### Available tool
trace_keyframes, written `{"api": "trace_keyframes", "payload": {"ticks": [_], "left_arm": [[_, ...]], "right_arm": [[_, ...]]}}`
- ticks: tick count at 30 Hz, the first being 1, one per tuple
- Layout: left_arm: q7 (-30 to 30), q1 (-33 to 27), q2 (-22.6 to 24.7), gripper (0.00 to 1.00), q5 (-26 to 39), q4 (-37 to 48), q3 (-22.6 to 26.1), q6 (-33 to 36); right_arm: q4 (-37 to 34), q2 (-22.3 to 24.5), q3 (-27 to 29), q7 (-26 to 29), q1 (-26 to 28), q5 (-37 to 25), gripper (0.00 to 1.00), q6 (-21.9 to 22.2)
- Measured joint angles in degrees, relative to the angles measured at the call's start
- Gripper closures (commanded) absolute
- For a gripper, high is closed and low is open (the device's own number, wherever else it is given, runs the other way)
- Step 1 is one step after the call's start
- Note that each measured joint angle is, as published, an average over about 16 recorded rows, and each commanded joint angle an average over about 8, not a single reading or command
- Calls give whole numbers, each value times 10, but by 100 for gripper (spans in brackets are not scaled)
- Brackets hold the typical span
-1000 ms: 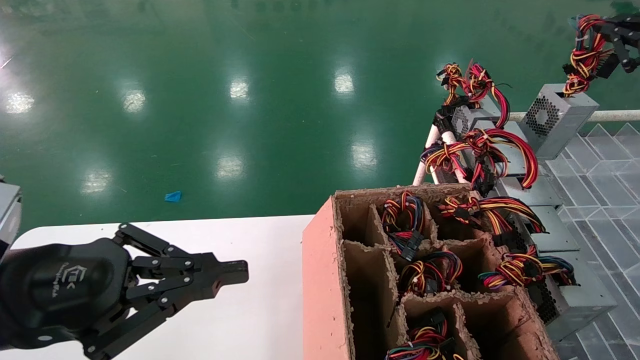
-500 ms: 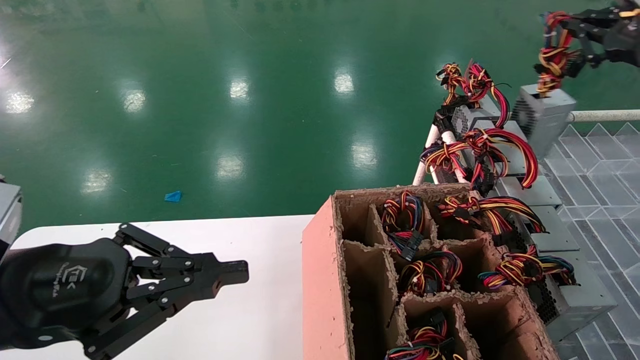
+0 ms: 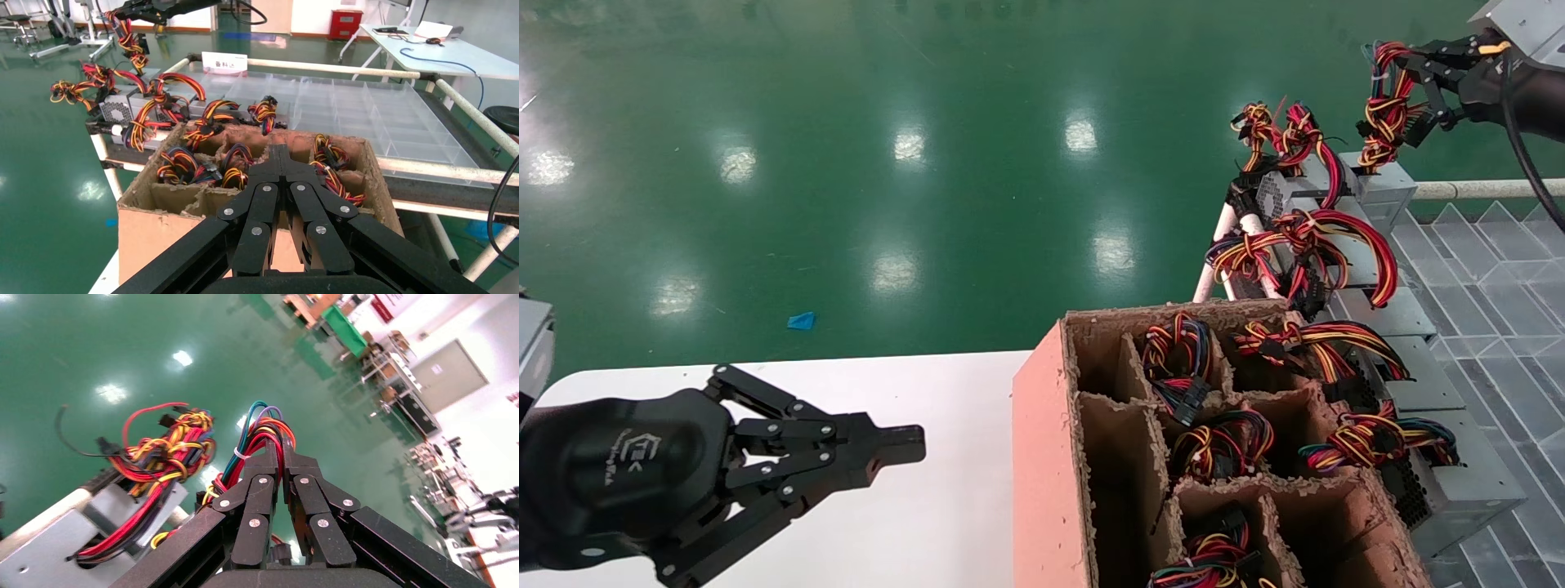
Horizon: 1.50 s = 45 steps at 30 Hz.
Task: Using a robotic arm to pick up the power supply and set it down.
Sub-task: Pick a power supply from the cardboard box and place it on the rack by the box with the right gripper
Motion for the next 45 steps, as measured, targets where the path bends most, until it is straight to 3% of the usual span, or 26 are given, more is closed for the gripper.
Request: {"api": "trace_keyframes", "payload": {"ticks": [19,39,40,45], "left_arm": [[0,0,0,100,0,0,0,0],[0,0,0,100,0,0,0,0],[0,0,0,100,0,0,0,0],[0,0,0,100,0,0,0,0]], "right_arm": [[2,-35,43,-13,-47,62,100,93],[-3,-37,65,-29,-78,94,100,101],[-3,-37,66,-29,-79,94,95,100],[-4,-36,67,-25,-82,96,32,93]]}}
